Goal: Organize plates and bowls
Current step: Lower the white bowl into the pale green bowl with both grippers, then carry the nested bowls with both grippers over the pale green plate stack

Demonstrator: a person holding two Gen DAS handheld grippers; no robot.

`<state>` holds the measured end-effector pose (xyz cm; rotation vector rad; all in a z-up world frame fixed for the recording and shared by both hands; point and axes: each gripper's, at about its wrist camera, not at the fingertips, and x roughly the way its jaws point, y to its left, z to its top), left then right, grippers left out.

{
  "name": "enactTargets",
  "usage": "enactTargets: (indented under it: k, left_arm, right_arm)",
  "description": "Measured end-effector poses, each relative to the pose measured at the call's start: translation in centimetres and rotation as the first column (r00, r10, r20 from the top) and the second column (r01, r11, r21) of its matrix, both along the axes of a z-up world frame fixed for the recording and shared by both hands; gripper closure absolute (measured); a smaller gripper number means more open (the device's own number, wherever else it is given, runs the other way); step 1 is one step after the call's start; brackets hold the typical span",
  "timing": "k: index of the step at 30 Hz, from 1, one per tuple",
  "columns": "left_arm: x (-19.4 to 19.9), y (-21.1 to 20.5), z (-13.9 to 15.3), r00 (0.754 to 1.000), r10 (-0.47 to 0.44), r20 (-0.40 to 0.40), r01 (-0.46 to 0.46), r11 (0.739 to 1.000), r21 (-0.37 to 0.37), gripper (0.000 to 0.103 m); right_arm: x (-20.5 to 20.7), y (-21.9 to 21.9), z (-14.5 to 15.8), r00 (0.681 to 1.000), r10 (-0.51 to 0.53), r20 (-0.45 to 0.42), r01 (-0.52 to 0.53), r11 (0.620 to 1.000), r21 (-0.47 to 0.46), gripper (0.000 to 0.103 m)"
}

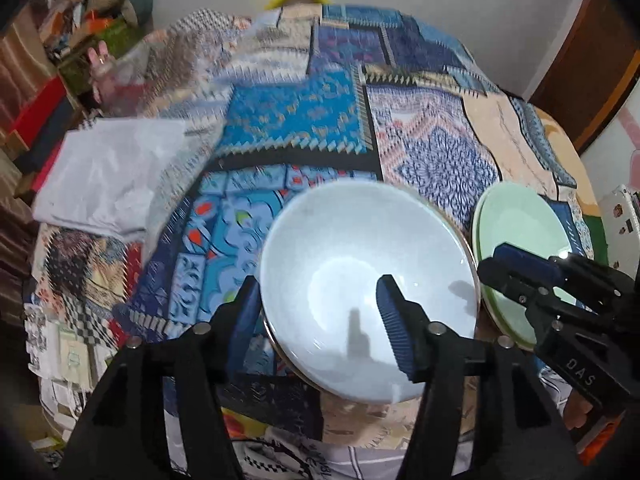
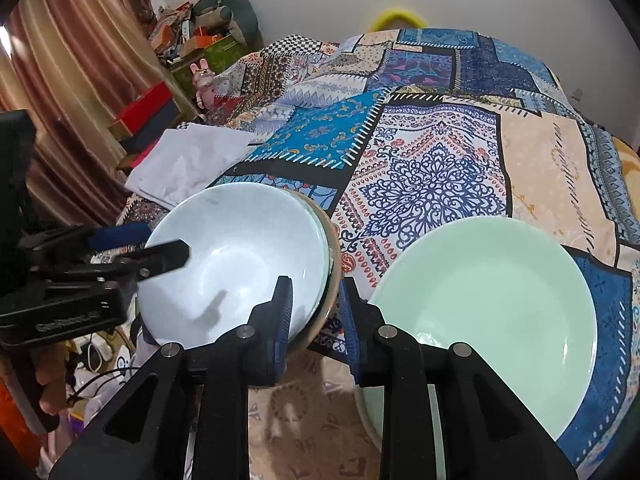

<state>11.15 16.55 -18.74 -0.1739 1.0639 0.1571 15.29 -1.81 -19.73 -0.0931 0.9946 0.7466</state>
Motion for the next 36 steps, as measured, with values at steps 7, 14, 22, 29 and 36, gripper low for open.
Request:
enactTargets:
  k: [7, 14, 22, 29, 36]
  left_arm:
    - [-1.5, 1.3, -0.1, 0.999, 0.014, 0.03, -0.015, 1.0, 0.02, 0.035]
    - [-2.1, 3.0, -2.7, 0.999, 0.038, -0.003, -0.038, 0.997, -0.068, 0.038]
    - [-1.7, 3.5, -4.7, 0.999, 0.029, -0.02, -0.032, 0.986, -0.163, 0.046]
    - [-0.7, 2.7, -5.9, 1.0, -0.005, -0.03, -0.001, 0.982, -0.188, 0.061]
    - [-0.7, 2.3, -5.7, 1.0, 0.004, -0.017, -0.007, 0.986, -0.165, 0.063]
  right_arm:
    - [0.2, 0.2, -0.9, 1.0, 0.002, -0.026, -0.002, 1.0, -0.006, 0.076]
    - [0.4, 0.8, -2.0, 0.998, 0.013, -0.055, -0.014, 1.0, -0.018, 0.076]
    - [0.8, 1.6, -3.0, 0.996, 0.025, -0.087, -0.026, 1.0, -0.014, 0.075]
    - [1.1, 2.2, -3.7, 0.994, 0.023, -0.108, -0.025, 1.0, -0.014, 0.073]
    - [0.9, 2.5, -4.0, 0.997, -0.002, -0.08, -0.001, 0.999, -0.039, 0.075]
